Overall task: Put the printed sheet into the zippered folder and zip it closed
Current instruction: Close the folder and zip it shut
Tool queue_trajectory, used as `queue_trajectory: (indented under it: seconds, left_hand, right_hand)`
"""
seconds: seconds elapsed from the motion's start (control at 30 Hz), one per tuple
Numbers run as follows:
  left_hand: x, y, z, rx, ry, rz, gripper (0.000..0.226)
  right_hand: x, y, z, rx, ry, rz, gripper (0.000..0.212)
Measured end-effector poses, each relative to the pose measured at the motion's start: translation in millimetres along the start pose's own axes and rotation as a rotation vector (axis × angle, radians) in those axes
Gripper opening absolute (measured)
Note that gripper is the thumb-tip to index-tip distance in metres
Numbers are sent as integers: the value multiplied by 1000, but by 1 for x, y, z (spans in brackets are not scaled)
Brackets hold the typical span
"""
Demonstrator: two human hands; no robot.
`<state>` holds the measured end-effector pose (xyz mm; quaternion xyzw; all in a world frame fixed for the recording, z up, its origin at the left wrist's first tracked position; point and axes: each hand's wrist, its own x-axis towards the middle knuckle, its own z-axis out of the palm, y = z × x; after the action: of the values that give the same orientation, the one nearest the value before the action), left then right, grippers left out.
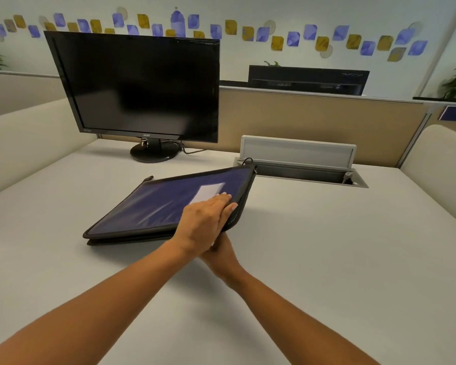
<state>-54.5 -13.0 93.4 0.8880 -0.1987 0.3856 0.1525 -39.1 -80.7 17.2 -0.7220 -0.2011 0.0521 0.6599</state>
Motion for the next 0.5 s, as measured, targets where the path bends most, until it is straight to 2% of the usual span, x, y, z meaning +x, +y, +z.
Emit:
queue_trajectory:
  seconds: [0.07, 0.13, 0.23, 0.3, 0.37, 0.43, 0.5]
  left_hand:
    - [10, 13, 13, 34, -44, -63, 37]
    - [20, 26, 29, 93, -187, -145, 38]
    - [29, 41, 50, 181, -400, -131, 40]
    - [33, 50, 59, 211, -512, -76, 43]
    - [35, 59, 65, 130, -559, -121, 35]
    - [34, 65, 69, 28, -586, -137, 36]
    - [34, 66, 69, -77, -623, -173, 39]
  right_hand:
    - [-7, -2, 2, 44, -65, 73, 33]
    - [-13, -5, 0, 121, -81, 184, 24]
    - [-18, -4, -7, 157, 50, 230, 52]
    - [-19, -3, -12, 243, 147, 273, 59]
    - [-20, 1, -18, 343, 222, 382, 60]
    - [-23, 6, -22, 444, 262, 473, 43]
    - [-27, 11, -27, 440, 307, 456, 15]
